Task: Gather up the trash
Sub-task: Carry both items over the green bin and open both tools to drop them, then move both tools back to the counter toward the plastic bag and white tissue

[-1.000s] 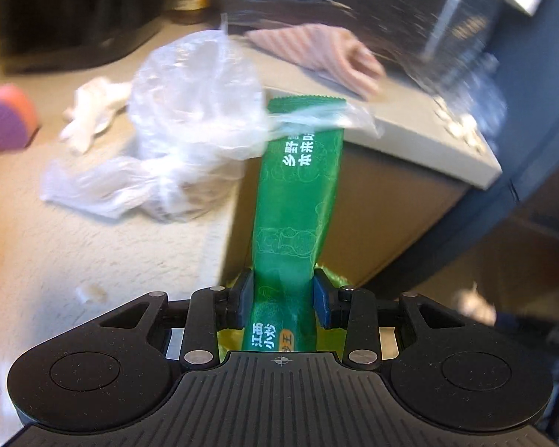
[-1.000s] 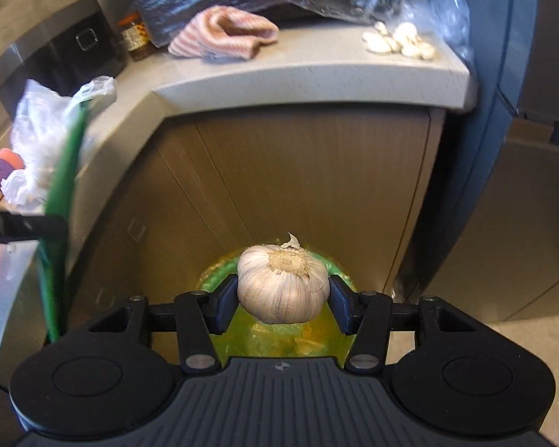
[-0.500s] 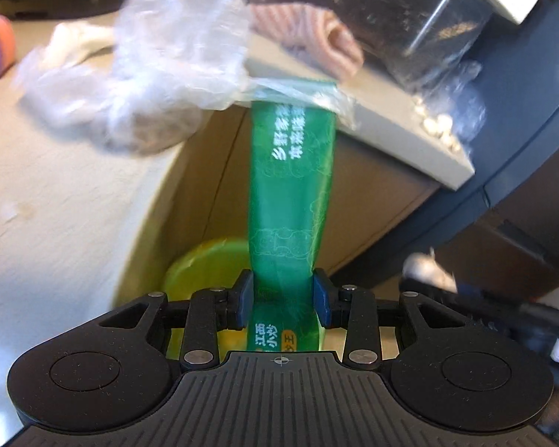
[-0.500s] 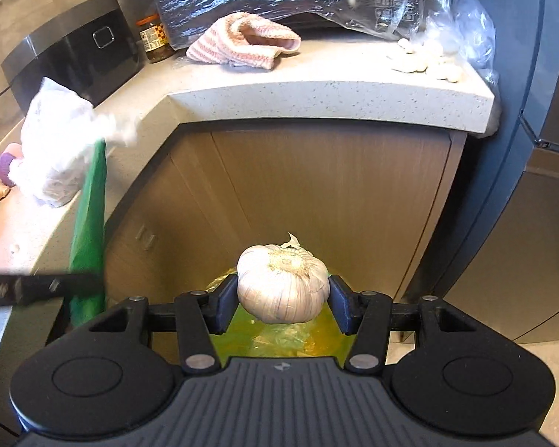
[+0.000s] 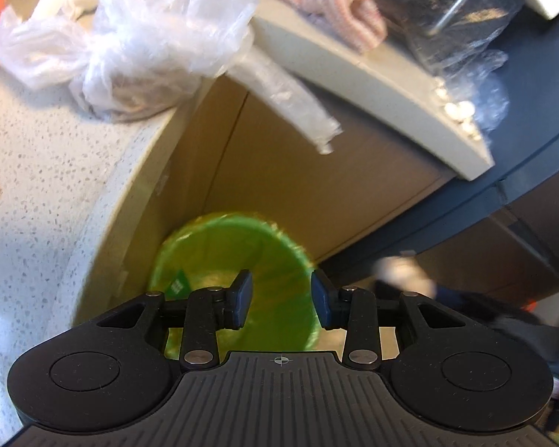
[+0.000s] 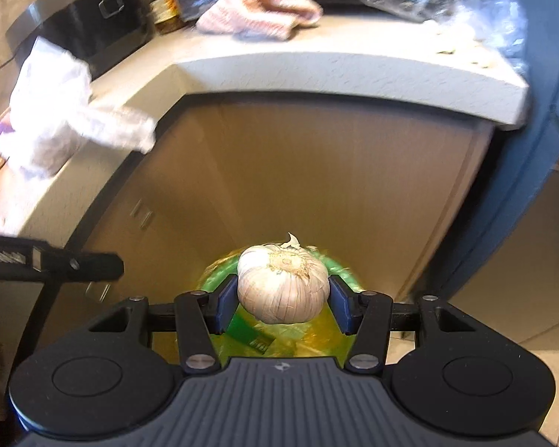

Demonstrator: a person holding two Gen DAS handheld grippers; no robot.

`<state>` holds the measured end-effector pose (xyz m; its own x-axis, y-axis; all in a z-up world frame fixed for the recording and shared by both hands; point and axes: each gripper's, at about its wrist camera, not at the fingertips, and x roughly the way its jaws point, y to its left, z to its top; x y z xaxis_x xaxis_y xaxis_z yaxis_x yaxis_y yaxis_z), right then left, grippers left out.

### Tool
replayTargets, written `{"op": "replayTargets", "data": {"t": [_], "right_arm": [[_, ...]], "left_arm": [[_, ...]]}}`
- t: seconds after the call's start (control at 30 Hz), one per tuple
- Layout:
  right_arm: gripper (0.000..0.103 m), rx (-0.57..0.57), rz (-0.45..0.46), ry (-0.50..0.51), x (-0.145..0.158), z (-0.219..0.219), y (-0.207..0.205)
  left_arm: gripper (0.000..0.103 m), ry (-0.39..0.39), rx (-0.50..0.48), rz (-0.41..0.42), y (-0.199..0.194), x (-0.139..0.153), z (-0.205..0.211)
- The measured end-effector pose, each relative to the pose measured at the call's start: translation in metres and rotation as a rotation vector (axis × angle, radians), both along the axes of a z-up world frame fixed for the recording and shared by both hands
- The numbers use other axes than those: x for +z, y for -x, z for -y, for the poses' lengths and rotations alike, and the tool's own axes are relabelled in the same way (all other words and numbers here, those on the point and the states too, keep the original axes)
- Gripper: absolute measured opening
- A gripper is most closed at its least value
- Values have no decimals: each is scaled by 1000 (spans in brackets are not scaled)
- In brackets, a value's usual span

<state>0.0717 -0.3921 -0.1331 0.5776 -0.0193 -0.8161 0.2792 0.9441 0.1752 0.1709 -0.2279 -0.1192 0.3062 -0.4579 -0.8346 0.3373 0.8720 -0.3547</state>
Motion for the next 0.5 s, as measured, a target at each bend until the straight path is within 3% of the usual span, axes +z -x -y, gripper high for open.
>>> {"op": "replayTargets", "data": {"t": [0.03,0.1,0.27,0.5], "right_arm": [[55,17,2,-10,-2,-1,-3],[71,29,8,-8,-3,-3,-7],[72,25,36,22,8,-6,-14],[72,82,115,58,47,-22,-32]], "left_arm": [[39,15,-7,8,3,5,-4],[39,30,-21,27,7,15,-10],[38,48,2,83,16,40,-35],[38,69,172,230,33,82,-97]]}}
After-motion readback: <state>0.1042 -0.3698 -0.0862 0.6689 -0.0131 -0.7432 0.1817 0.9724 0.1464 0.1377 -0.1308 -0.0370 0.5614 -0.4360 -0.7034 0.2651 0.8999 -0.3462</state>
